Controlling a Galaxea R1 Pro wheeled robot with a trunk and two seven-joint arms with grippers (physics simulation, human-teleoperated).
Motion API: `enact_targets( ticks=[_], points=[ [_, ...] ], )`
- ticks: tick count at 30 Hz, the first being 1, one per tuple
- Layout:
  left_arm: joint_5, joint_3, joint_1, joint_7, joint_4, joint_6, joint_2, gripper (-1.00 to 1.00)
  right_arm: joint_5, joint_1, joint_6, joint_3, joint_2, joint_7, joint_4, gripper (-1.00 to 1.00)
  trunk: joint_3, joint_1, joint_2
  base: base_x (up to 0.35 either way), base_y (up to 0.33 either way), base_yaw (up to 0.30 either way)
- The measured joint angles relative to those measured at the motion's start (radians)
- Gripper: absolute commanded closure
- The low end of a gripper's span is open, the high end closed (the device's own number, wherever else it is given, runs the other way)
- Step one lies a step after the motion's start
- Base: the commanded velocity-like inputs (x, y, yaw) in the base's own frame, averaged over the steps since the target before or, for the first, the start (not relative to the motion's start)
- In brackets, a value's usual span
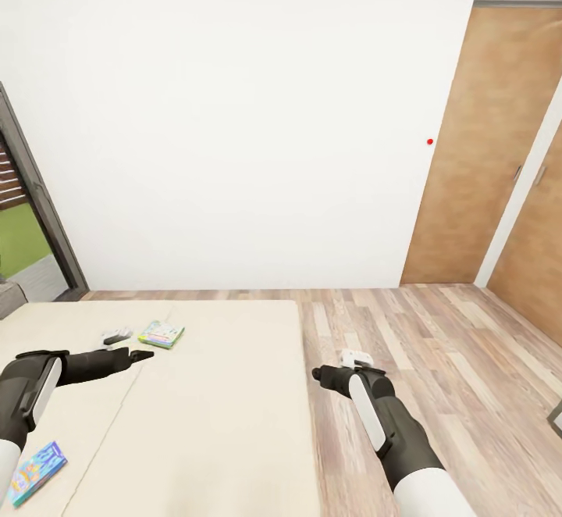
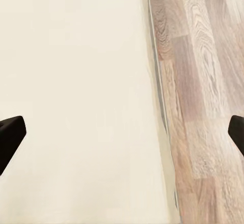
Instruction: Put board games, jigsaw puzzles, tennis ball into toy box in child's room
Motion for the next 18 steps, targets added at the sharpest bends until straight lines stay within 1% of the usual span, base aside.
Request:
enact_targets(
  ticks=[18],
  points=[
    [0.001,0.000,0.000,0.000,0.000,0.000,0.000,-1.00,0.001,0.000,-0.001,0.002,0.011,0.000,-0.004,-1.00,0.000,0.000,0.000,0.000,0.283,0.000]
  ],
)
